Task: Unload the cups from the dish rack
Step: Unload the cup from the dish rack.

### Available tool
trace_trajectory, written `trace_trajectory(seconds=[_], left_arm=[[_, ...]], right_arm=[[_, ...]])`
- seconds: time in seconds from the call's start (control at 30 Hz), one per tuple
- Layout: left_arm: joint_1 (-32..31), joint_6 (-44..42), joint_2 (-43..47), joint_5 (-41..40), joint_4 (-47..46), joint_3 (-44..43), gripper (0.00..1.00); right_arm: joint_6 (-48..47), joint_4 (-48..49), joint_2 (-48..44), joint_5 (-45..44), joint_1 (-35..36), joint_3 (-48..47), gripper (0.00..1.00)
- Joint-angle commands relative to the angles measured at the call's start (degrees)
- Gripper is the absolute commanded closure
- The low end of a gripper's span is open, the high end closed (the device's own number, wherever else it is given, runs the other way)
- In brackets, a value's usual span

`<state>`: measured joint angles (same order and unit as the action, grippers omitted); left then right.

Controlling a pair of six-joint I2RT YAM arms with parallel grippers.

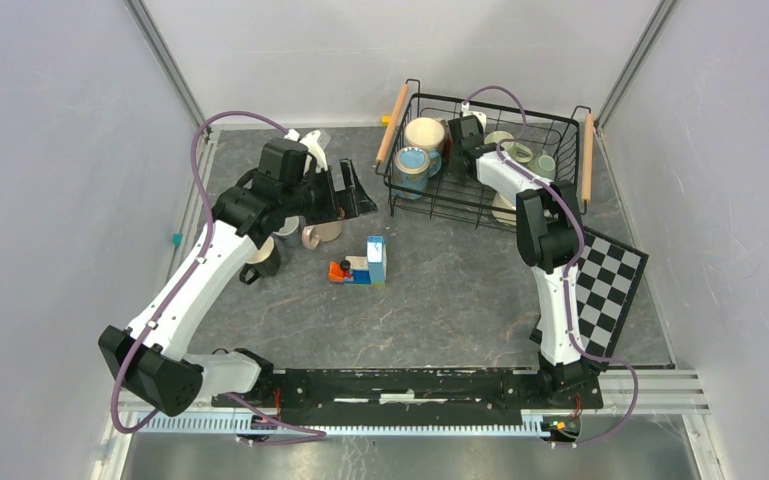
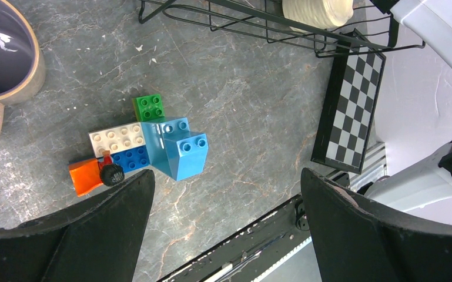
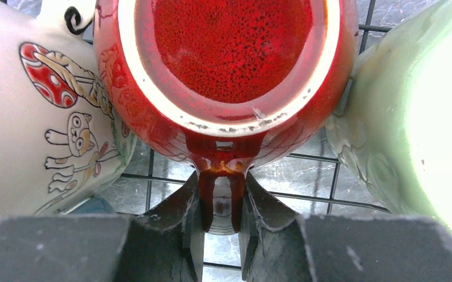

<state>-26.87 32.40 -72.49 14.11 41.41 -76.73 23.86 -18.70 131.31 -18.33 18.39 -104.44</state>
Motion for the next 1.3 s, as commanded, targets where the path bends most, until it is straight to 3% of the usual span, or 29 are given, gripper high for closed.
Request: trace_trajectory(seconds=[0.0, 1.27], left_arm=[[-0.3, -0.9, -0.1, 1.8, -2.2, -0.1, 0.0], [-0.3, 0.2, -1.4, 2.7, -3.8, 1.2, 0.0]], right_arm=[[-4.3, 1.8, -5.7, -1.6, 0.6, -2.1, 1.0], [-11.9, 2.8, -11.2, -0.1, 1.1, -3.9, 1.0]])
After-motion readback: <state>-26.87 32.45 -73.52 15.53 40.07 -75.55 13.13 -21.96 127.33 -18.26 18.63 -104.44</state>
